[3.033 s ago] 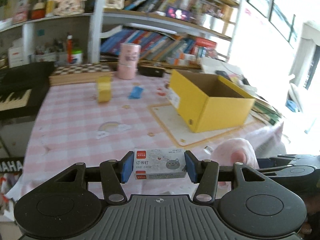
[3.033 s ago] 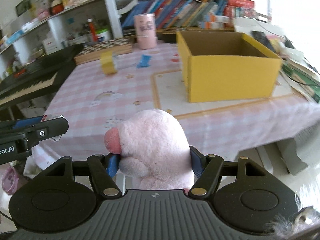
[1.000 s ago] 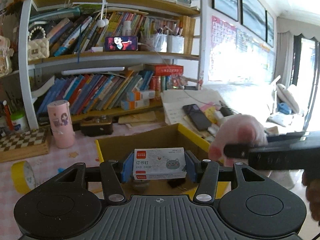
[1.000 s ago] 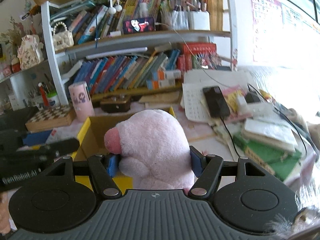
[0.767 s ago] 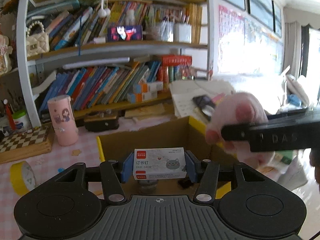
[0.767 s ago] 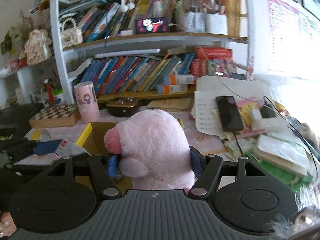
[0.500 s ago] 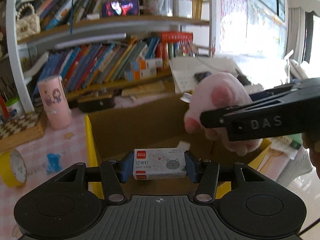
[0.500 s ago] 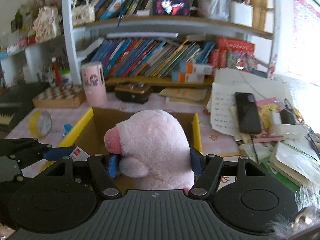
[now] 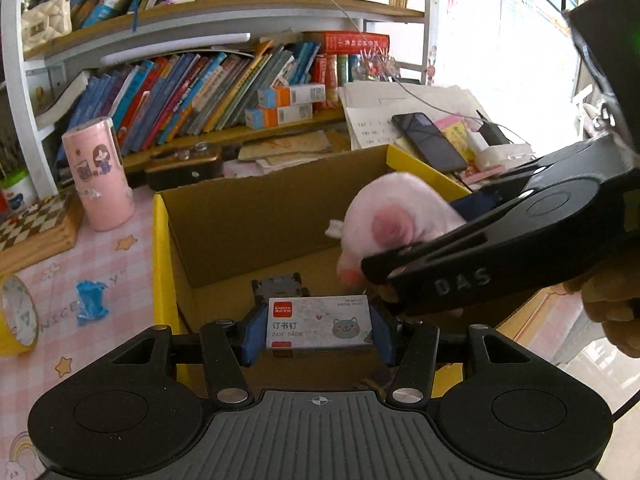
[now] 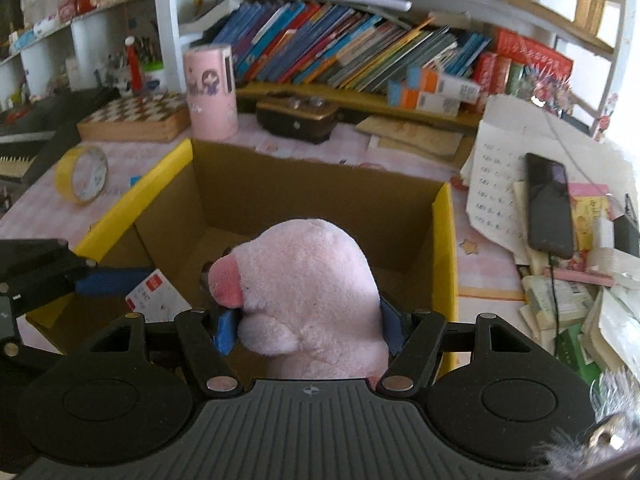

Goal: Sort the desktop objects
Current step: 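Lower both tools into the yellow box and open them, releasing pig and white box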

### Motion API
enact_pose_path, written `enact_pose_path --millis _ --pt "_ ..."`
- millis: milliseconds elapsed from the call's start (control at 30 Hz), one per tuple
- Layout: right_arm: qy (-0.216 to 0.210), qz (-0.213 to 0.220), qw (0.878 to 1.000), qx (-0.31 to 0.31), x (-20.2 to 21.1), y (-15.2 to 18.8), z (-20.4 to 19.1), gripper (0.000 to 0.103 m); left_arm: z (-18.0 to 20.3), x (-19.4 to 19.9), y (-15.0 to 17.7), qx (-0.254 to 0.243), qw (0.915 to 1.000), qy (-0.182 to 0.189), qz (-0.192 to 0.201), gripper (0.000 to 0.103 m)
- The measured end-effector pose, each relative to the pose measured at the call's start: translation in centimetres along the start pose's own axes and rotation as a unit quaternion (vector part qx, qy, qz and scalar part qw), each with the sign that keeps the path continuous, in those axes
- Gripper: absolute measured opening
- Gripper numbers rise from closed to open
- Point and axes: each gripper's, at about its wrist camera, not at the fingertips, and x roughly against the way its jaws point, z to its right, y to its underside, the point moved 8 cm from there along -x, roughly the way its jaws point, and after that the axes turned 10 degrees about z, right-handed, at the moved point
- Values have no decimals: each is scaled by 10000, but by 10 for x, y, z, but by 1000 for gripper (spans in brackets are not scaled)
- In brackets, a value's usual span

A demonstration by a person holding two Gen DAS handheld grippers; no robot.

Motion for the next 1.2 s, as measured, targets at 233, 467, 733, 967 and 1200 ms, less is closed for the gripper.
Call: enact_pose_path --millis 233,467,733,967,1200 --pt "-98 -144 9998 -7 -8 3 -1 65 0 2 0 -14 9999 -122 84 54" --pt "-126 -244 9995 -126 -13 4 3 66 -3 21 -8 -318 9973 -555 371 80" --pt "-160 -227 9994 -209 -15 3 4 71 -11 51 -15 12 9952 -711 677 85" --pt "-165 118 9997 -142 1 -9 -4 81 -16 67 -19 165 9930 -811 842 87" --pt "-22 537 9984 -164 27 -18 -10 81 -21 84 -19 357 9902 -908 1000 92"
